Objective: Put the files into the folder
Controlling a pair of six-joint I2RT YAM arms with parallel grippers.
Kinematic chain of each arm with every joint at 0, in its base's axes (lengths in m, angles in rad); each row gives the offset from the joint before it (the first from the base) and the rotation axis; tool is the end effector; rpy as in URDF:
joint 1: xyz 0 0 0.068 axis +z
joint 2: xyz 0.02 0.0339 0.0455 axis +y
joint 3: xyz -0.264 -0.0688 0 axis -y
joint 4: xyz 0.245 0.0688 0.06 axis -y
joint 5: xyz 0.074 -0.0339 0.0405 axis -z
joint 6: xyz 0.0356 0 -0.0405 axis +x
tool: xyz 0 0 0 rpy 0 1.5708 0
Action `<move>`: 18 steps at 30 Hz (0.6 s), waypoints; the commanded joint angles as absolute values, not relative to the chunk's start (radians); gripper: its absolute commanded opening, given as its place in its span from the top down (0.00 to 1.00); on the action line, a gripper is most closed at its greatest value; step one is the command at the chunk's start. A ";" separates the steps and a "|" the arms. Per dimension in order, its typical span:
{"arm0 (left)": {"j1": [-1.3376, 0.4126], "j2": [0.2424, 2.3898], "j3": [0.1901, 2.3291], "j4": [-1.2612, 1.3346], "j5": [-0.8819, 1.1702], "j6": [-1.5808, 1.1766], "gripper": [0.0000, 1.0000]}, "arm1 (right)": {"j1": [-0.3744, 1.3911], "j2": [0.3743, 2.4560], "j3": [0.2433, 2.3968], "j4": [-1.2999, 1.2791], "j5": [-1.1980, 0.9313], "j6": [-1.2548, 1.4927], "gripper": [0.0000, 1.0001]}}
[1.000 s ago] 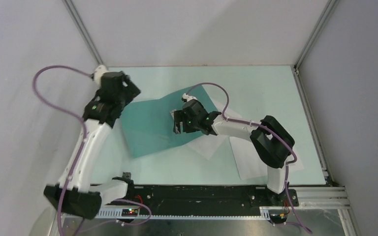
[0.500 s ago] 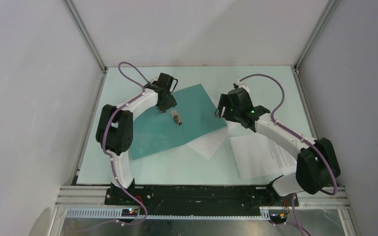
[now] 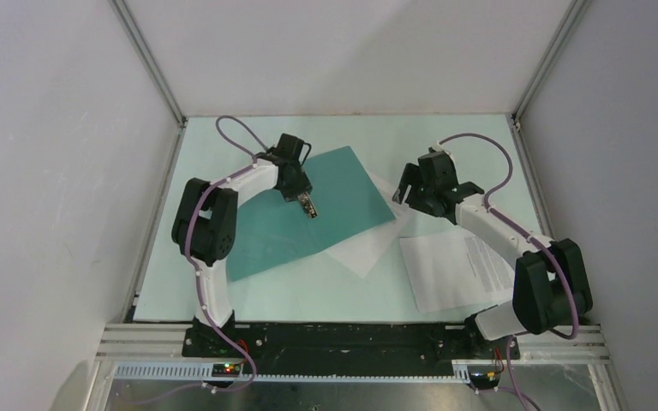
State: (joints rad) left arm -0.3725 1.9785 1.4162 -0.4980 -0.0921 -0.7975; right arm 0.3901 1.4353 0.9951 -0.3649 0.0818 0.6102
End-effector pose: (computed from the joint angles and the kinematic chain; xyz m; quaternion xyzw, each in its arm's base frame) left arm 0.3900 -0.1489 0.1805 -0.2152 0.9424 -0.1021 0.2349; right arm 0.2854 0.1142 0.2460 0.1170 0.9195 0.1457 0.3457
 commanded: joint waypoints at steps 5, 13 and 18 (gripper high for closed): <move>-0.364 1.904 1.305 -0.471 -0.075 -0.725 0.54 | 0.387 1.507 0.986 -0.323 0.045 0.632 0.21; -0.294 1.873 1.283 -0.463 -0.077 -0.647 0.86 | 0.387 1.574 0.985 -0.278 0.020 0.663 0.22; -0.185 1.804 1.227 -0.463 -0.055 -0.557 0.92 | 0.388 1.617 0.986 -0.257 0.011 0.672 0.22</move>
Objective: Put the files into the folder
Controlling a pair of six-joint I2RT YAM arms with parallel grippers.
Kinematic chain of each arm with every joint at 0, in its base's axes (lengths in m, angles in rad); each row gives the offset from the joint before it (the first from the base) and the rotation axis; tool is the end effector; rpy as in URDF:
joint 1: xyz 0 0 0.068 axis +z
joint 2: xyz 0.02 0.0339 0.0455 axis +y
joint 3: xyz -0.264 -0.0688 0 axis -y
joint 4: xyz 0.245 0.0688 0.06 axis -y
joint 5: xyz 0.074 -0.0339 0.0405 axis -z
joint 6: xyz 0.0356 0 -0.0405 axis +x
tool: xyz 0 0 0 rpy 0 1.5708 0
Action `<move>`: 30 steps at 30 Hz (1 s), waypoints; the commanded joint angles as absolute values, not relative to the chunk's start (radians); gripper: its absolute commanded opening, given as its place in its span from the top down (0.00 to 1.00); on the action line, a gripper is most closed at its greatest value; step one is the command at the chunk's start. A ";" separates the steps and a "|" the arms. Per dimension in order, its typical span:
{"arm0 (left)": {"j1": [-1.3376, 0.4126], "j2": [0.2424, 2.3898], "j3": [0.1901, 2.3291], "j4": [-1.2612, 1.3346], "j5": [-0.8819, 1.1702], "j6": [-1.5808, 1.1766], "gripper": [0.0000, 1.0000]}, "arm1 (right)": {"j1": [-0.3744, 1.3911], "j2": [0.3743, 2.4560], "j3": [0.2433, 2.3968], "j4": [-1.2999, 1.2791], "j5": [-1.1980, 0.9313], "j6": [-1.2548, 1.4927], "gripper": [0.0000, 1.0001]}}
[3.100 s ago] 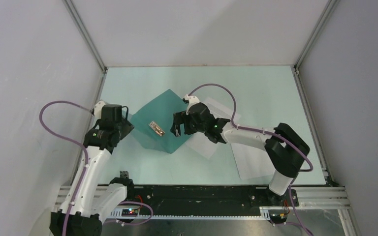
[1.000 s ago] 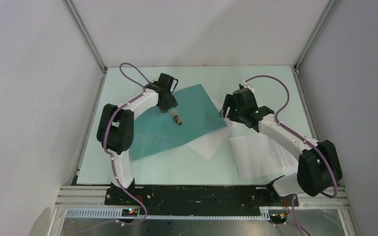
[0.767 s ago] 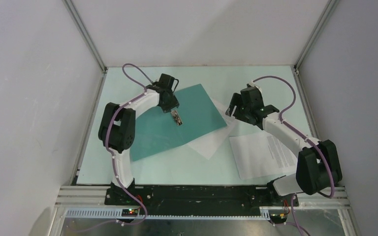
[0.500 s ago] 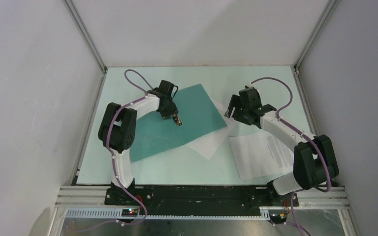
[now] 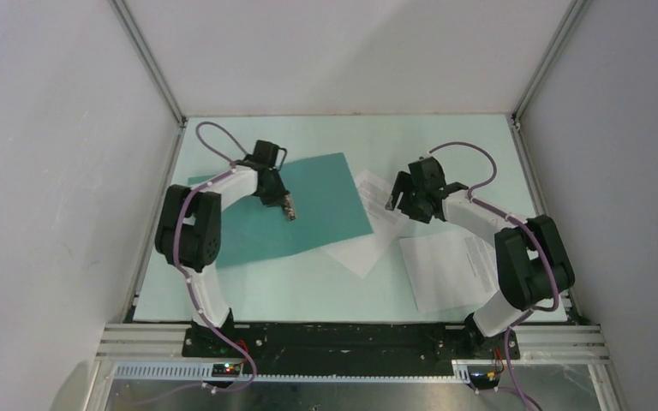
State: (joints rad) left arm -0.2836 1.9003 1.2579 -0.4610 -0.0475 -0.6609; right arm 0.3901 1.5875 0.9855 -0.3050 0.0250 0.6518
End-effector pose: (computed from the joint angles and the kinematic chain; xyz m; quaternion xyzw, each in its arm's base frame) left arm 0.3719 -0.1066 0.1667 -0.1878 0.9543 -0.0847 0.2167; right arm 0.3035 0.1238 0.2019 0.1274 0.9367 0.1519 0.2885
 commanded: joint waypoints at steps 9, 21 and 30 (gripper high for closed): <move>-0.115 1.791 1.224 -0.464 0.092 -0.492 0.86 | 0.390 1.669 0.985 -0.243 0.022 0.673 0.23; -0.283 1.658 1.280 -0.508 0.084 -0.491 0.20 | 0.343 1.607 0.913 -0.207 0.017 0.706 0.14; -0.589 1.689 1.226 -0.485 0.004 -0.574 0.40 | 0.301 1.633 0.891 -0.130 -0.062 0.750 0.12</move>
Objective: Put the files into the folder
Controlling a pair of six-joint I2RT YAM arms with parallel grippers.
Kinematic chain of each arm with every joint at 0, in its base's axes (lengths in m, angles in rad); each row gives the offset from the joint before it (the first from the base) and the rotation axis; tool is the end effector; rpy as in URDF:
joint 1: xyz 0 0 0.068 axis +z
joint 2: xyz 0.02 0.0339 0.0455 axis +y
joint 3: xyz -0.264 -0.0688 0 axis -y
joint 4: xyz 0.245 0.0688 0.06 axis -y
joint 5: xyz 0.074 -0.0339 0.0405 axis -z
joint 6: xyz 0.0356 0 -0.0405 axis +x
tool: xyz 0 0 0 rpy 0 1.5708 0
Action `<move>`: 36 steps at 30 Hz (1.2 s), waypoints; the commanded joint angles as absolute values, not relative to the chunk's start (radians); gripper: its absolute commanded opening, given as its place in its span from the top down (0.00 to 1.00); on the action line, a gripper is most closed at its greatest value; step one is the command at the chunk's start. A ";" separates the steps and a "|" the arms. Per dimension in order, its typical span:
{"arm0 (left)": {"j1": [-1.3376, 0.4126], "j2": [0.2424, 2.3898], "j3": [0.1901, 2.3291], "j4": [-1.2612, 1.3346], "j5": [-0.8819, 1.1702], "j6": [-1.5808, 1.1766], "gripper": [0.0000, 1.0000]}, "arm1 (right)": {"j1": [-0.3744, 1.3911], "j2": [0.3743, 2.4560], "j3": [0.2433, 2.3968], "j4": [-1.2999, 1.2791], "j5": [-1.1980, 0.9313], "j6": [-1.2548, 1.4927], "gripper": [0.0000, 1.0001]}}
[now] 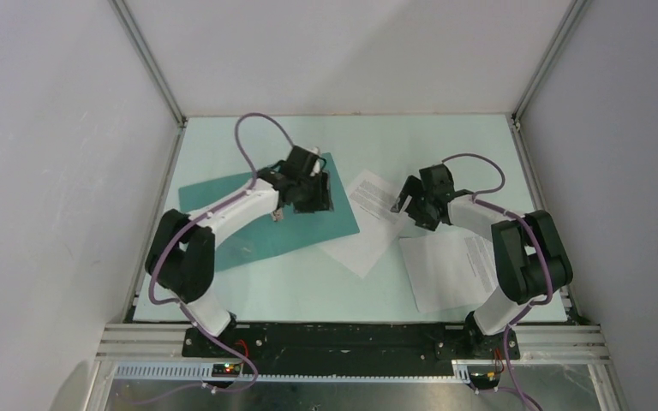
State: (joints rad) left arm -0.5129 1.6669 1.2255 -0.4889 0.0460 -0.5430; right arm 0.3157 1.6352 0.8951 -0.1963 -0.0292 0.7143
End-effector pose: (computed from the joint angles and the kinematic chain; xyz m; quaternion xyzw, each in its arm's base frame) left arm 0.3111 -0.1771 0.2380 -0.0070 0.9489 -0.1774 0.2609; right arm 0.3070 0.1014 0.1678 0.1836 0.9321 0.1657 0.2646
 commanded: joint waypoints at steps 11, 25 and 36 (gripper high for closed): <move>-0.516 2.193 1.936 -0.560 0.085 -0.476 0.42 | 0.282 1.638 0.830 -0.055 -0.072 0.828 0.10; -0.526 2.397 2.021 -0.575 0.123 -0.539 0.43 | 0.266 1.618 0.777 -0.057 -0.015 0.897 0.07; -0.555 2.411 2.019 -0.628 0.110 -0.651 0.45 | 0.265 1.664 0.759 -0.012 -0.049 0.936 0.06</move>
